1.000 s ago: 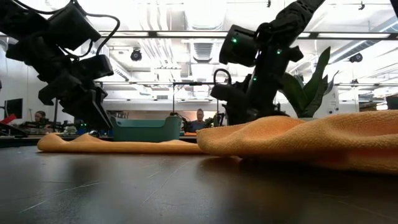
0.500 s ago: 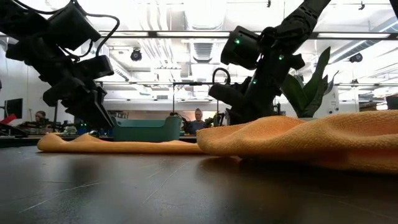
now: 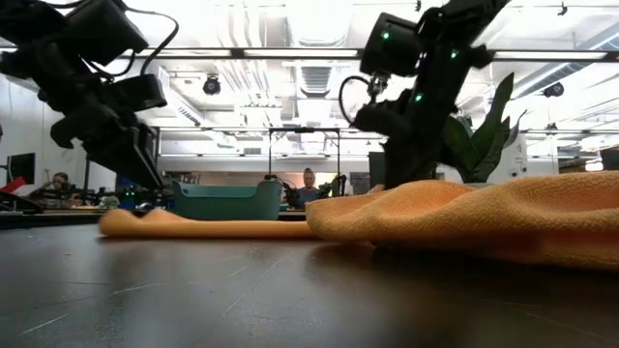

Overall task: Fold microfiber towels
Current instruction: Fold the top orange microfiber cloth

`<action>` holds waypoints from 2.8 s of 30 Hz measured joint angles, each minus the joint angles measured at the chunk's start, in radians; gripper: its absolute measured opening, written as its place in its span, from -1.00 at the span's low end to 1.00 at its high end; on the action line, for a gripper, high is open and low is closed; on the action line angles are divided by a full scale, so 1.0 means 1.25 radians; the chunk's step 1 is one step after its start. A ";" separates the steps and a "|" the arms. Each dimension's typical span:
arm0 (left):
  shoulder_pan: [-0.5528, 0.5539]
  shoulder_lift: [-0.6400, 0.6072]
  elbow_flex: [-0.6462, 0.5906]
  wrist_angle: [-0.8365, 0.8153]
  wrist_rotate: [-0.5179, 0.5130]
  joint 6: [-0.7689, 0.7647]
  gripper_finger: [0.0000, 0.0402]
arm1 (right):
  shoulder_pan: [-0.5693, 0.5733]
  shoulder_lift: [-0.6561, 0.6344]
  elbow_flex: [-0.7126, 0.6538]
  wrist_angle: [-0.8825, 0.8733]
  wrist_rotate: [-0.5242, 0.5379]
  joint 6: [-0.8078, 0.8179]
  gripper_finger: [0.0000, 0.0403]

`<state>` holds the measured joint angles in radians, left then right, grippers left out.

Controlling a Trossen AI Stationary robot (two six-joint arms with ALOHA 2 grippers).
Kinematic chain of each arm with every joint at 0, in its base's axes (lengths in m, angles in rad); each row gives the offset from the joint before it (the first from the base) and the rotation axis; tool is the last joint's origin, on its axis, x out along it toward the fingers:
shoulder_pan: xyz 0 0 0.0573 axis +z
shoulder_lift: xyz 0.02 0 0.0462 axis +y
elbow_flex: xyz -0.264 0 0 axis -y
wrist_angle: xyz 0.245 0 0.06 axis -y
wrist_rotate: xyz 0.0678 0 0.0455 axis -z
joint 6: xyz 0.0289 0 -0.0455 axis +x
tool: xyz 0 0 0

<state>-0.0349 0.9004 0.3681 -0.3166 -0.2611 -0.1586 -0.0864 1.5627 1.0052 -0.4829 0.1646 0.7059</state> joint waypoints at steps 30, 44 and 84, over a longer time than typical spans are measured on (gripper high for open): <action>0.000 0.264 -0.090 0.366 0.077 -0.057 -0.52 | -0.015 0.121 0.078 0.472 -0.207 -0.035 -0.94; 0.000 0.274 -0.090 0.379 0.082 -0.057 -0.52 | -0.015 0.314 0.271 0.494 -0.207 -0.084 -0.94; -0.001 0.158 -0.069 0.230 0.105 -0.058 -0.52 | -0.006 0.416 0.405 0.473 -0.203 -0.238 -0.06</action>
<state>-0.0357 1.0981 0.2822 -0.0294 -0.1303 -0.2308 -0.0944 2.0827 1.5116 0.1084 -0.0890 0.4084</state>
